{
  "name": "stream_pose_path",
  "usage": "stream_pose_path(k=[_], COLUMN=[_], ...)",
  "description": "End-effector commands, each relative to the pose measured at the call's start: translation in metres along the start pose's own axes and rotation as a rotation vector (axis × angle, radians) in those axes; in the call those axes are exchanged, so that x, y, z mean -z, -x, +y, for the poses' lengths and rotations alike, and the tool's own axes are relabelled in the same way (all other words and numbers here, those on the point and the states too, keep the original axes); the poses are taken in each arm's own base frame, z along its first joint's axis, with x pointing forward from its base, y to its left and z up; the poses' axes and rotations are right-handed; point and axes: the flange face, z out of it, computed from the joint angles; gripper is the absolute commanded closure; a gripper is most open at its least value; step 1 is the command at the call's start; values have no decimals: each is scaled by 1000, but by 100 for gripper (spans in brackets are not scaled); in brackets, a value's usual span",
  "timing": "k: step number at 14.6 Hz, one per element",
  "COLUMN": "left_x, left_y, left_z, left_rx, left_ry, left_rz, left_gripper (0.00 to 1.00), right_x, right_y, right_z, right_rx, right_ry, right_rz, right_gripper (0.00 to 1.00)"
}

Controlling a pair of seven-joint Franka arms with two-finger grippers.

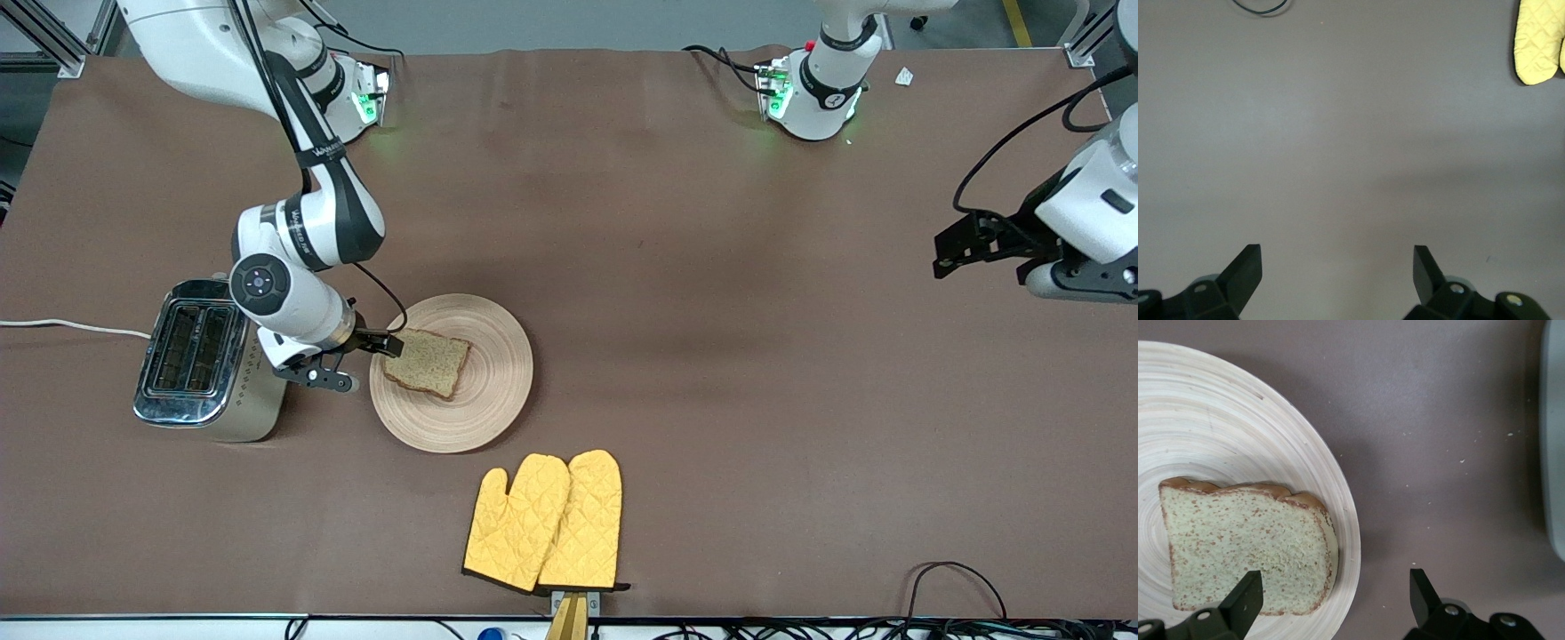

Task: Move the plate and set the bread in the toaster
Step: 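Lower the right gripper onto the bread slice and grasp it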

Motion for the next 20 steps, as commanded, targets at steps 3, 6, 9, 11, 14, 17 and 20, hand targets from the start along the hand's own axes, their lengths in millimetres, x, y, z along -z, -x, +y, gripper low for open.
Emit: stream_pose_path(k=[3, 6, 9, 11, 14, 17, 20], left_x=[-1, 1, 4, 10, 12, 16, 9], left_y=[9, 7, 10, 12, 13, 19, 31], left_z=[-24, -23, -25, -22, -14, 6, 2], left_rx=[-16, -24, -23, -31, -46, -84, -77], left_ry=[-11, -49, -52, -57, -55, -99, -108], left_rz=[11, 25, 28, 43, 53, 67, 67], left_gripper=[0, 0, 0, 0, 0, 0, 0], right_x=[-22, -32, -39, -40, -39, -39, -40], right_y=[-1, 4, 4, 3, 2, 5, 5], right_z=[-7, -18, -18, -17, -17, -24, -25], right_rx=[-66, -74, -75, -78, -80, -110, -111], right_ry=[-1, 8, 11, 12, 11, 14, 15], right_rz=[-7, -13, -16, -17, -16, -15, -16], right_gripper=[17, 28, 34, 40, 49, 57, 59])
